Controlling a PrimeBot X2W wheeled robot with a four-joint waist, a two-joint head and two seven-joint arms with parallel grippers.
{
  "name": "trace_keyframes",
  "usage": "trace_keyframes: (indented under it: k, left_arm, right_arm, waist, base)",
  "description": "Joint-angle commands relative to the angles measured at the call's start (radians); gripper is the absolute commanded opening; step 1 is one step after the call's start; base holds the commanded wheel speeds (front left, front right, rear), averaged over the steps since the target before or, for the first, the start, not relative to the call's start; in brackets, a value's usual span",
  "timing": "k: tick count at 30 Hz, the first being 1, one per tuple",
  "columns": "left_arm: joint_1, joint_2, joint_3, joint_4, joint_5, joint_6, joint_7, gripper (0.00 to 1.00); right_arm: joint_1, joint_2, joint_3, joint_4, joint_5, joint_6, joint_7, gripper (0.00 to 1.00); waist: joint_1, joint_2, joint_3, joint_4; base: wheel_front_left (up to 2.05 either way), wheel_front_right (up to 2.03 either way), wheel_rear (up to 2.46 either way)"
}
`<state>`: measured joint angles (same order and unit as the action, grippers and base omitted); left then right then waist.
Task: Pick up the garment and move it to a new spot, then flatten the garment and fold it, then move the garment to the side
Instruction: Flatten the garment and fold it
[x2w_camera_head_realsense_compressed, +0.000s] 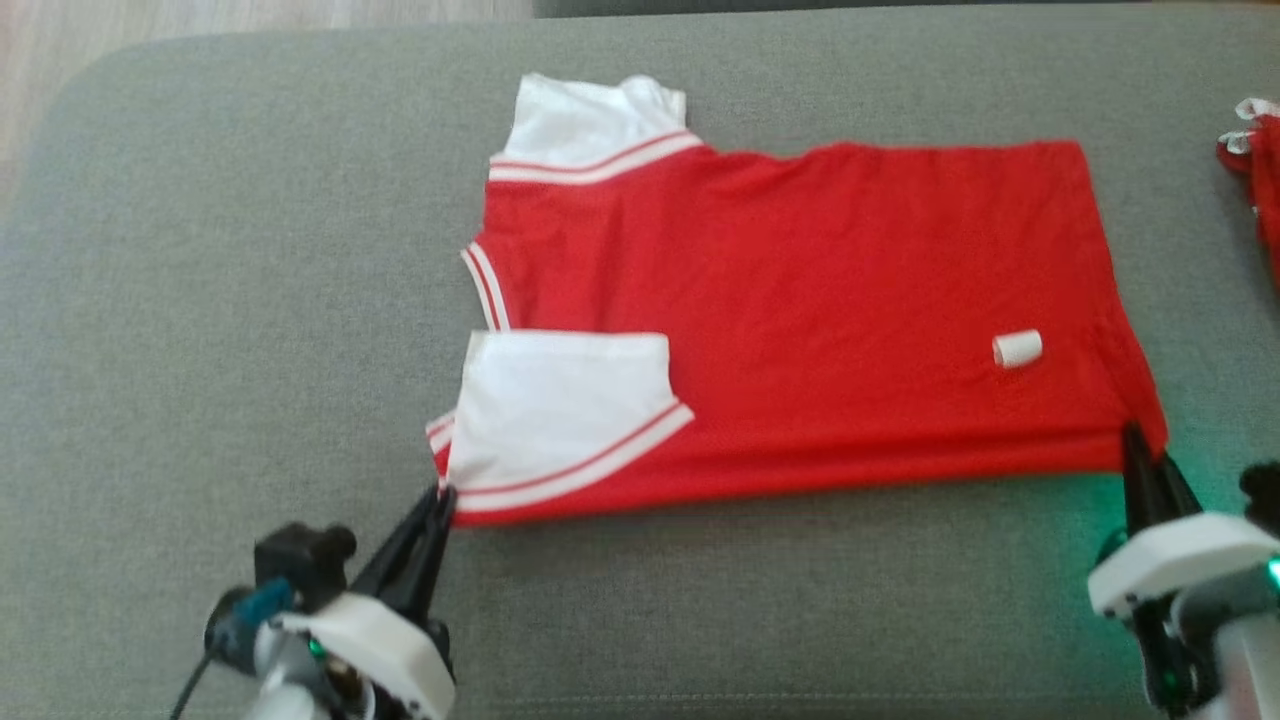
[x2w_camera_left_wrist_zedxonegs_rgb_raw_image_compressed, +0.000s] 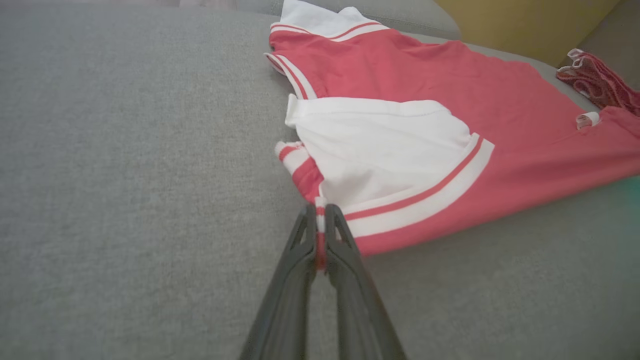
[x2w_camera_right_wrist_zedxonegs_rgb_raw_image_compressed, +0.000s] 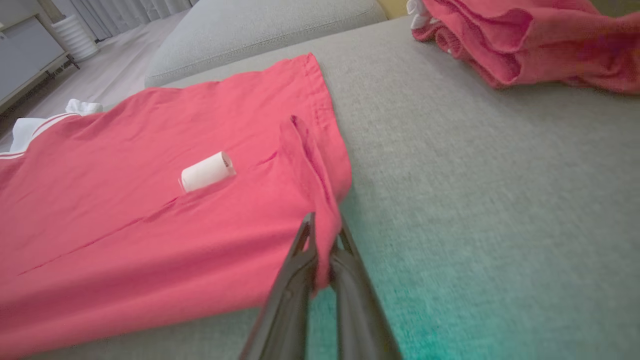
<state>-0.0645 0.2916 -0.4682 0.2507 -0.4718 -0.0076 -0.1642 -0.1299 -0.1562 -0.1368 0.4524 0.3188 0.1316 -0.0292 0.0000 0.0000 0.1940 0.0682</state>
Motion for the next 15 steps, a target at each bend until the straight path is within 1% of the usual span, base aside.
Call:
trace_keyframes:
  k: [1, 7, 12, 13, 14, 15]
  left_arm:
    - [0.022, 0.039, 0.043, -0.064, -0.009, 0.017, 0.01, 0.0]
    - [0.093, 0.045, 0.036, -0.113, -0.023, 0.034, 0.024, 0.0]
    - [0.126, 0.043, 0.019, -0.113, -0.021, 0.048, 0.038, 0.0]
    - [0.129, 0.044, 0.014, -0.108, -0.018, 0.051, 0.043, 0.0]
    - [0.131, 0.043, 0.01, -0.102, -0.017, 0.053, 0.048, 0.0]
    - [0.131, 0.041, 0.006, -0.097, -0.016, 0.053, 0.05, 0.0]
  right_arm:
    - [0.038, -0.033, 0.011, -0.061, 0.018, -0.001, 0.008, 0.0]
    - [0.141, -0.024, -0.01, -0.131, 0.036, -0.001, 0.041, 0.0]
    - [0.214, -0.015, -0.032, -0.181, 0.03, -0.001, 0.068, 0.0]
    - [0.22, -0.013, -0.037, -0.185, 0.029, -0.001, 0.071, 0.03]
    - [0.225, -0.012, -0.042, -0.188, 0.026, -0.001, 0.074, 0.23]
    - [0.229, -0.011, -0.046, -0.189, 0.02, -0.001, 0.077, 0.46]
  waist:
    - [0.0, 0.0, -0.009, 0.004]
    - [0.0, 0.0, -0.023, 0.012]
    - [0.0, 0.0, -0.034, 0.01]
    - [0.0, 0.0, -0.036, 0.009]
    - [0.0, 0.0, -0.038, 0.009]
    - [0.0, 0.0, -0.039, 0.008]
  base:
    - [0.0, 0.0, 0.0]
    - [0.0, 0.0, 0.0]
    - [0.0, 0.0, 0.0]
    - [0.0, 0.0, 0.0]
    - [0.0, 0.0, 0.0]
    - [0.0, 0.0, 0.0]
